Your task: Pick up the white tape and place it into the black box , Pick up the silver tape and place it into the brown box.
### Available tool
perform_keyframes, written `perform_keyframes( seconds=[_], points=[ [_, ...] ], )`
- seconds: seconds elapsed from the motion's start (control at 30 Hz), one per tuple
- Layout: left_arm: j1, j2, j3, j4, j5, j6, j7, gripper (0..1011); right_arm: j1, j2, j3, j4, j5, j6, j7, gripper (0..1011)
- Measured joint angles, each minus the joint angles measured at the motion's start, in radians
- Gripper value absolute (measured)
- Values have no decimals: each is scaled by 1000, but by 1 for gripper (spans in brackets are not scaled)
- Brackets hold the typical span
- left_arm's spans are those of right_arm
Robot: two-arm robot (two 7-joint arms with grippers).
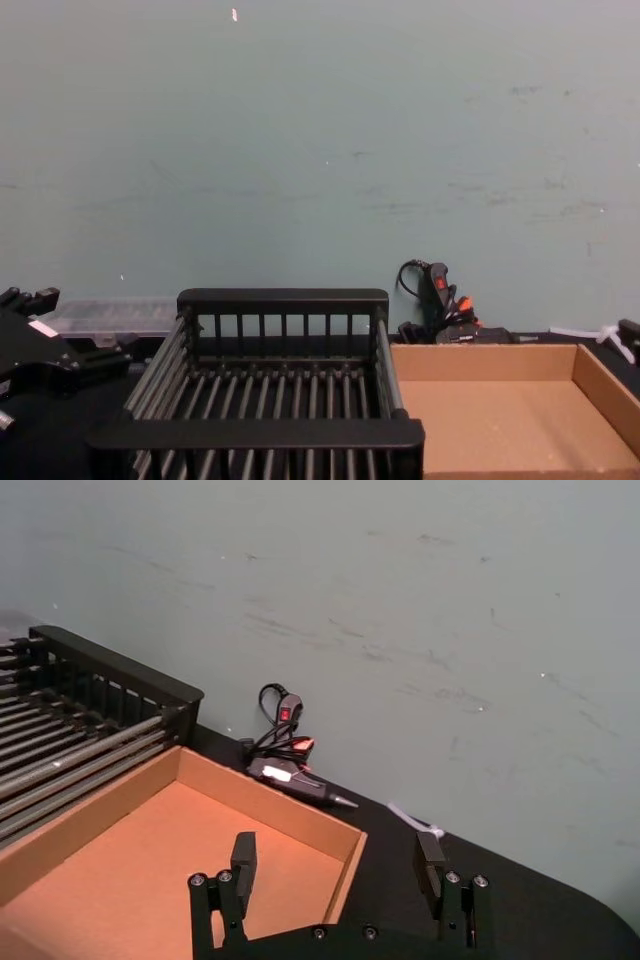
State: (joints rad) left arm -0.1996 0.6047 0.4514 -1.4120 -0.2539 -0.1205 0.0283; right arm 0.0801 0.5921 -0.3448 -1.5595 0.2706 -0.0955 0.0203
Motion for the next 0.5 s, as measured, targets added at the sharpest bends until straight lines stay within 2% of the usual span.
perform_keyframes(
  seconds=[0.2, 0.5],
  points=[
    [0, 0, 0, 0, 0, 0, 0, 1001, -44, 1, 22, -54, 13, 23, 11, 1002],
    [0, 0, 0, 0, 0, 0, 0, 1001, -123, 13, 54, -158, 50, 115, 32, 1002]
  ],
)
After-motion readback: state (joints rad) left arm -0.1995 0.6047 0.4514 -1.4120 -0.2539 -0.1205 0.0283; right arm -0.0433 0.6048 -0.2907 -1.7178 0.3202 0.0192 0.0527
